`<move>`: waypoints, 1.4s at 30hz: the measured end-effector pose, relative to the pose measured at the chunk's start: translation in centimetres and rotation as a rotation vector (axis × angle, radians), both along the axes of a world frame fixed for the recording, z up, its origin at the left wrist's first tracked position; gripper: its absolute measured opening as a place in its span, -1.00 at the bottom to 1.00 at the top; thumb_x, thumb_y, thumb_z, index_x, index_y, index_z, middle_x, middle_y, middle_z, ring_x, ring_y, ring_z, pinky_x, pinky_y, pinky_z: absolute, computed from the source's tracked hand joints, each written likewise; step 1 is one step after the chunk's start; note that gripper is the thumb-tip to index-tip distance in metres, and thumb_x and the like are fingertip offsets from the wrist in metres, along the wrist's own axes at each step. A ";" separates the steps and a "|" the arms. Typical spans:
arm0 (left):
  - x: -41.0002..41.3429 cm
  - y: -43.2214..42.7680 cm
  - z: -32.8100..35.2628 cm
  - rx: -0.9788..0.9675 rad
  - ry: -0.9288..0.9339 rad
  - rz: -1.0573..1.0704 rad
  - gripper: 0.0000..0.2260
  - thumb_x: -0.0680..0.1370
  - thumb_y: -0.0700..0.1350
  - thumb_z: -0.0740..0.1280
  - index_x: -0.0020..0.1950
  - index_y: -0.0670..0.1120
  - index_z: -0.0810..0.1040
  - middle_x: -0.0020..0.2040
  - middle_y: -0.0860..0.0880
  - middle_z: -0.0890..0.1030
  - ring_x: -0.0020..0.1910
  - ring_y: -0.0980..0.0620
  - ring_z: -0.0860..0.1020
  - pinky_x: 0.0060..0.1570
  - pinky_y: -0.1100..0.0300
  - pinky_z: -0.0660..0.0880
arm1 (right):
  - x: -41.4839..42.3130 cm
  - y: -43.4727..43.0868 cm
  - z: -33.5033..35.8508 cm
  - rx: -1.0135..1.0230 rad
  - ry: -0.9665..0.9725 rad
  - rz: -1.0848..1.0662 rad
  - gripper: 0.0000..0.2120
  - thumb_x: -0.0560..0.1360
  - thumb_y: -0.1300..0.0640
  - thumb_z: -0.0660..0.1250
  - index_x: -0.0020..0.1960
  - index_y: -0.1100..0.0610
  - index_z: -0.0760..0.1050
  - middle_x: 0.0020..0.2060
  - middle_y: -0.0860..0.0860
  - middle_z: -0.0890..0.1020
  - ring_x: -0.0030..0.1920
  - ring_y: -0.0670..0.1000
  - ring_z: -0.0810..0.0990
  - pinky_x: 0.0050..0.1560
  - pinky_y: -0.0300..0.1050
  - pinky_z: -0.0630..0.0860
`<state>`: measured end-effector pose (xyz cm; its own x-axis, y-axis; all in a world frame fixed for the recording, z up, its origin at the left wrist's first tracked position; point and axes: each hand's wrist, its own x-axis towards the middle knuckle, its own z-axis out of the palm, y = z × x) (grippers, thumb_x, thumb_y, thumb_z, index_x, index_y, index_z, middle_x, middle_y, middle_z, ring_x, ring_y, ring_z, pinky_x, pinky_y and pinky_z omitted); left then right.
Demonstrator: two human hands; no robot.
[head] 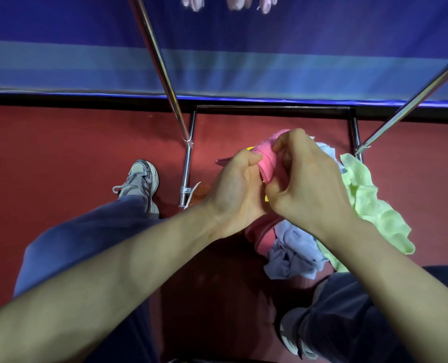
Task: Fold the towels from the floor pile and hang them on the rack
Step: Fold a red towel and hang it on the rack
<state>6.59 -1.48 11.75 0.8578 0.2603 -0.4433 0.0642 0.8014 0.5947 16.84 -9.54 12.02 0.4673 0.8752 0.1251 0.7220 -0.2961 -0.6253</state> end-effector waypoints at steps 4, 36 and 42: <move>0.0 -0.1 -0.6 -0.006 -0.015 0.018 -0.54 0.58 -0.07 -0.04 0.42 -0.14 0.38 0.32 -0.19 0.41 0.32 -0.12 0.38 0.43 -0.04 0.27 | -0.9 0.2 -0.6 -0.026 -0.013 -0.036 -0.54 0.25 0.13 0.22 0.16 0.10 0.34 -0.04 0.00 0.46 -0.13 0.11 0.49 -0.28 -0.01 0.43; 0.2 -0.4 -0.9 0.090 0.120 -0.091 -0.68 0.68 -0.12 -0.03 0.21 0.00 0.50 0.08 0.04 0.64 0.19 0.04 0.54 0.17 0.00 0.50 | 1.1 0.4 -1.3 0.312 -0.215 0.094 -0.84 0.58 0.17 0.33 -0.02 0.18 0.68 -0.26 0.09 0.61 -0.25 0.08 0.59 -0.20 -0.21 0.42; 0.1 0.6 -0.9 0.019 0.072 -0.055 -0.61 0.54 -0.03 0.10 0.27 -0.11 0.50 0.08 -0.10 0.61 0.03 -0.04 0.57 0.07 0.01 0.47 | 1.1 -0.1 -0.6 0.286 -0.163 0.136 -0.76 0.43 0.28 0.32 0.05 0.19 0.67 -0.28 0.04 0.60 -0.26 -0.07 0.51 -0.15 -0.37 0.35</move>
<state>6.70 -0.89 10.83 0.8369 0.2225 -0.5001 0.1510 0.7844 0.6016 17.94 -9.63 11.41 0.3026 0.8467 0.4377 0.8398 -0.0197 -0.5425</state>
